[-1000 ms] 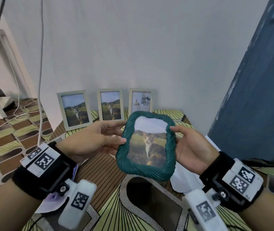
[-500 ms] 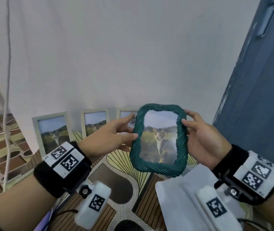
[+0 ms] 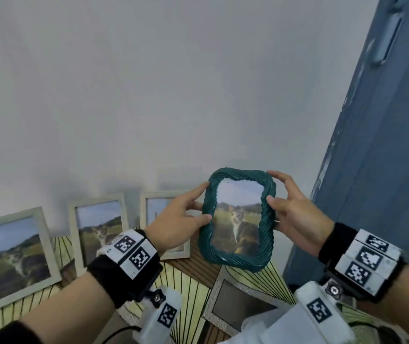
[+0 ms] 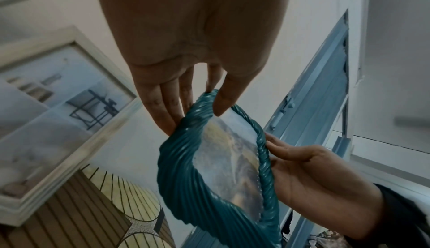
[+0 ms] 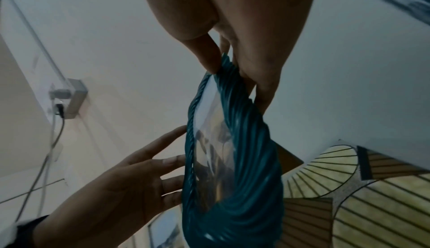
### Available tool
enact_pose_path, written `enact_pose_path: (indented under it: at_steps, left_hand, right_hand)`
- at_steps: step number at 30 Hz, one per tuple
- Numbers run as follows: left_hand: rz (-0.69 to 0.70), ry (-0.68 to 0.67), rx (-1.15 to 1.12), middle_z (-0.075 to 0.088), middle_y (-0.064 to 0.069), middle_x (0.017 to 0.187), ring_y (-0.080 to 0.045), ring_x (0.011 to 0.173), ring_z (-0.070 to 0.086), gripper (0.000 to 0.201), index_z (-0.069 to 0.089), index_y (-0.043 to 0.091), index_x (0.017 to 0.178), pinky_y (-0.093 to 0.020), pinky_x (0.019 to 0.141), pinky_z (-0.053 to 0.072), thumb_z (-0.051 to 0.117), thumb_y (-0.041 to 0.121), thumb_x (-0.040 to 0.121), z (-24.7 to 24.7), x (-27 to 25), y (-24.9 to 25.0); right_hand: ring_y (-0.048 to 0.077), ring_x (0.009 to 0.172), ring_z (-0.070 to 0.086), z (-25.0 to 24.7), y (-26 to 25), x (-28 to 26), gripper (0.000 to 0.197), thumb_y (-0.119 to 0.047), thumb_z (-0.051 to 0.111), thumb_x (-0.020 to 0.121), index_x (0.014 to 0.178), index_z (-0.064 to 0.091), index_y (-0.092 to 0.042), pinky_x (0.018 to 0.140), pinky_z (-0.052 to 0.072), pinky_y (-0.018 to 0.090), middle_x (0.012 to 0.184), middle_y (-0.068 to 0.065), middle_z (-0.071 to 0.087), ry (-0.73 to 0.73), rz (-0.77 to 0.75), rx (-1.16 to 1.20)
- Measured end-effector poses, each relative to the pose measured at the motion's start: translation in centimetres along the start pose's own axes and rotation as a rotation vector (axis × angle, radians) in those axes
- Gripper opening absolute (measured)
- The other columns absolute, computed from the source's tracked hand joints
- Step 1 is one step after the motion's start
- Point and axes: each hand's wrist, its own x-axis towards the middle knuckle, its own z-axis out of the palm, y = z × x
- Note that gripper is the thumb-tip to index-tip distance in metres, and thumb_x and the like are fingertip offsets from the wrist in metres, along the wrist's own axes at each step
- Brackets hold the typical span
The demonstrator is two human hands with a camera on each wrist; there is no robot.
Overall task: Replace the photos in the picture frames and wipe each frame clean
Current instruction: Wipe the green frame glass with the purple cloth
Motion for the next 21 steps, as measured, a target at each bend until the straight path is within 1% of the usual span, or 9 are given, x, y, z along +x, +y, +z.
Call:
enact_pose_path:
  at_steps: [4, 6, 7, 10, 11, 15, 16, 19, 21]
  left_hand:
    - [-0.021, 0.004, -0.063, 0.062, -0.001, 0.114, -0.010, 0.103, 0.065, 0.069, 0.034, 0.042, 0.147, -0.027, 0.082, 0.059, 0.061, 0.009, 0.094, 1.4, 2.7, -2.0]
    - [-0.025, -0.004, -0.102, 0.060, 0.002, 0.118, 0.008, 0.100, 0.062, 0.070, 0.030, 0.039, 0.149, -0.016, 0.075, 0.056, 0.059, 0.006, 0.095, 2.2, 3.6, -3.1]
    - [-0.031, -0.010, -0.116, 0.059, 0.001, 0.124, 0.013, 0.102, 0.060, 0.071, 0.028, 0.036, 0.150, -0.015, 0.076, 0.056, 0.058, 0.004, 0.095, 2.7, 4.0, -3.6]
    - [-0.056, -0.035, -0.170, 0.044, 0.003, 0.147, -0.002, 0.130, 0.045, 0.077, 0.019, 0.032, 0.154, -0.022, 0.094, 0.051, 0.055, -0.001, 0.095, 3.6, 4.6, -4.8]
    - [-0.058, -0.037, -0.182, 0.040, 0.005, 0.150, -0.004, 0.134, 0.040, 0.078, 0.018, 0.030, 0.155, -0.021, 0.096, 0.049, 0.054, -0.003, 0.095, 3.7, 4.7, -5.2]
    - [-0.072, -0.019, -0.197, 0.042, 0.012, 0.144, 0.015, 0.111, 0.052, 0.079, 0.016, 0.027, 0.155, -0.014, 0.088, 0.051, 0.052, -0.008, 0.094, 3.9, 5.3, -6.3]
    - [-0.077, -0.013, -0.196, 0.041, 0.012, 0.144, 0.016, 0.111, 0.052, 0.079, 0.016, 0.027, 0.155, -0.015, 0.090, 0.050, 0.051, -0.009, 0.094, 3.9, 5.3, -6.5]
    - [-0.089, -0.012, -0.200, 0.035, 0.007, 0.153, -0.005, 0.136, 0.039, 0.078, 0.016, 0.024, 0.155, -0.026, 0.106, 0.041, 0.052, -0.008, 0.094, 3.9, 5.0, -7.0]
    - [-0.094, -0.020, -0.207, 0.036, 0.007, 0.151, -0.010, 0.139, 0.036, 0.078, 0.016, 0.023, 0.155, -0.019, 0.103, 0.042, 0.052, -0.008, 0.093, 3.8, 4.6, -7.1]
  right_hand:
    - [0.039, 0.099, 0.065, -1.8, 1.4, 2.9, 0.051, 0.005, 0.036, 0.102, 0.136, 0.043, -0.032, 0.094, 0.044, 0.055, 0.117, 0.026, 0.065, -0.032, 0.032, -0.006]
    - [0.036, 0.093, 0.067, -2.6, 2.4, 4.1, 0.051, 0.004, 0.037, 0.102, 0.136, 0.042, -0.033, 0.091, 0.044, 0.053, 0.108, 0.027, 0.068, -0.044, 0.034, -0.031]
    - [0.034, 0.090, 0.067, -3.0, 2.9, 4.6, 0.051, 0.004, 0.037, 0.102, 0.135, 0.042, -0.034, 0.089, 0.045, 0.051, 0.102, 0.026, 0.069, -0.049, 0.034, -0.043]
    - [0.030, 0.086, 0.065, -3.9, 4.4, 6.1, 0.050, 0.003, 0.041, 0.100, 0.131, 0.044, -0.036, 0.088, 0.045, 0.051, 0.092, 0.018, 0.071, -0.064, 0.034, -0.069]
    - [0.029, 0.086, 0.064, -4.1, 4.8, 6.4, 0.050, 0.003, 0.042, 0.100, 0.130, 0.045, -0.036, 0.088, 0.045, 0.051, 0.091, 0.016, 0.070, -0.068, 0.035, -0.076]
    - [0.031, 0.089, 0.061, -4.2, 6.1, 7.6, 0.050, 0.005, 0.042, 0.099, 0.129, 0.042, -0.036, 0.089, 0.046, 0.051, 0.095, 0.018, 0.067, -0.080, 0.057, -0.081]
    - [0.032, 0.089, 0.060, -4.1, 6.4, 7.8, 0.051, 0.006, 0.042, 0.099, 0.128, 0.041, -0.036, 0.089, 0.046, 0.051, 0.097, 0.020, 0.065, -0.081, 0.064, -0.087]
    - [0.032, 0.090, 0.058, -3.8, 7.3, 7.9, 0.050, 0.007, 0.041, 0.100, 0.125, 0.041, -0.036, 0.087, 0.046, 0.051, 0.098, 0.022, 0.062, -0.078, 0.077, -0.093]
    - [0.031, 0.089, 0.059, -3.8, 7.7, 7.7, 0.050, 0.006, 0.041, 0.100, 0.125, 0.040, -0.037, 0.086, 0.046, 0.050, 0.097, 0.021, 0.063, -0.082, 0.082, -0.091]
